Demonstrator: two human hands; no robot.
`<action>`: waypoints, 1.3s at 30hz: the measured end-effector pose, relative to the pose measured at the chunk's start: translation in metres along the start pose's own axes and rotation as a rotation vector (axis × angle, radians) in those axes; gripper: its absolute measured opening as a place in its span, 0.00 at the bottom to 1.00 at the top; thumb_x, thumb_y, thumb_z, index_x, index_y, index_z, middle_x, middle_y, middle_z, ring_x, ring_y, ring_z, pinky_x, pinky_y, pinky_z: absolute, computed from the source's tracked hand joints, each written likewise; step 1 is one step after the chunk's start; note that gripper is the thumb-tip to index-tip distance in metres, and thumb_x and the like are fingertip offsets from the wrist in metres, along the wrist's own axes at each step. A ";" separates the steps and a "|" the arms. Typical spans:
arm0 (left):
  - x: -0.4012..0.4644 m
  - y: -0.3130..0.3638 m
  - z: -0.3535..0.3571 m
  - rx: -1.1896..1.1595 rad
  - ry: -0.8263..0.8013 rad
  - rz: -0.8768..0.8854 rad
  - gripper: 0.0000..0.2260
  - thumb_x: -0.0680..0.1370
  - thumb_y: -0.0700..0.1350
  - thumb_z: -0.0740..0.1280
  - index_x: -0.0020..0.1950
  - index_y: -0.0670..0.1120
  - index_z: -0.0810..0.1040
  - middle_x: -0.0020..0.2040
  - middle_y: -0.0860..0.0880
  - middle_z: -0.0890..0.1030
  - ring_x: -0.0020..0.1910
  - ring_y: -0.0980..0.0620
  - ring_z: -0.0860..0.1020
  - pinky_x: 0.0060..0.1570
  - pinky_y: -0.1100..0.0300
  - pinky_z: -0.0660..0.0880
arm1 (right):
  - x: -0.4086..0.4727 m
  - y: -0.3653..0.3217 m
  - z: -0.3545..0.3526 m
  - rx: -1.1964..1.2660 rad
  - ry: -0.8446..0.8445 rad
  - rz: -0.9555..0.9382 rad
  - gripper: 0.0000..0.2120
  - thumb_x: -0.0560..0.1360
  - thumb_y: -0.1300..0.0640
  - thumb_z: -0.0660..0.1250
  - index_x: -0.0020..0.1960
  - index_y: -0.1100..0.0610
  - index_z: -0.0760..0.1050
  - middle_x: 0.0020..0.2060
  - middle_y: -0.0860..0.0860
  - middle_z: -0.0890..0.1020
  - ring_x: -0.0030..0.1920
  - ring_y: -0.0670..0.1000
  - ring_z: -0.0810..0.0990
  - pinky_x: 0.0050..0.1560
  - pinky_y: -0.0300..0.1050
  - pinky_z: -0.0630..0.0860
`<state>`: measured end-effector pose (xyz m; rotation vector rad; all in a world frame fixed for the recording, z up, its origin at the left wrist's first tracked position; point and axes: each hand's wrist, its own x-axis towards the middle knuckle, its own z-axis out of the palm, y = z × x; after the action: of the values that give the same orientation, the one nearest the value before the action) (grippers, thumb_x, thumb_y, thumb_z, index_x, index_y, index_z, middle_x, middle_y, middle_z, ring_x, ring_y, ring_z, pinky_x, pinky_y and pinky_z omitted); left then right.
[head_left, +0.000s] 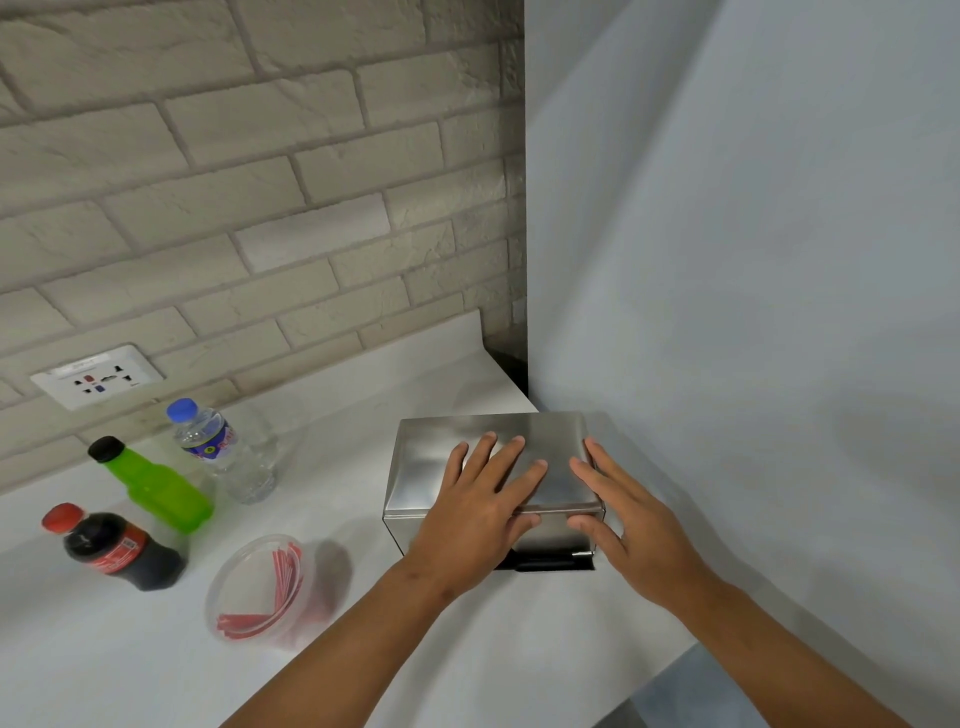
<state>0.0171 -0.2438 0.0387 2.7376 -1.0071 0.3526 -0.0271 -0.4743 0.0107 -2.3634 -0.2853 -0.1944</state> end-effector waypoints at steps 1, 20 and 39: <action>-0.001 -0.001 0.000 -0.011 0.002 0.002 0.25 0.79 0.53 0.73 0.75 0.49 0.76 0.77 0.42 0.74 0.78 0.35 0.69 0.74 0.35 0.66 | 0.000 0.000 0.000 -0.004 -0.002 -0.002 0.29 0.81 0.41 0.61 0.80 0.45 0.62 0.82 0.42 0.58 0.81 0.47 0.60 0.76 0.46 0.65; -0.050 -0.053 -0.017 -0.362 0.095 -0.438 0.25 0.87 0.51 0.53 0.83 0.44 0.62 0.83 0.53 0.57 0.84 0.54 0.52 0.78 0.71 0.44 | 0.079 -0.071 0.024 -0.486 -0.217 -0.237 0.25 0.86 0.42 0.55 0.80 0.49 0.65 0.81 0.50 0.64 0.81 0.57 0.58 0.80 0.56 0.53; -0.020 -0.081 -0.036 -0.245 -0.092 -0.275 0.23 0.86 0.53 0.61 0.78 0.44 0.71 0.78 0.43 0.70 0.79 0.42 0.64 0.78 0.45 0.62 | 0.090 -0.056 -0.003 -0.487 -0.235 -0.038 0.27 0.83 0.38 0.57 0.75 0.54 0.70 0.73 0.53 0.73 0.73 0.58 0.69 0.72 0.53 0.63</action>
<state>0.0498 -0.1609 0.0583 2.6373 -0.6308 0.0538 0.0446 -0.4239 0.0694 -2.8711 -0.4355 0.0013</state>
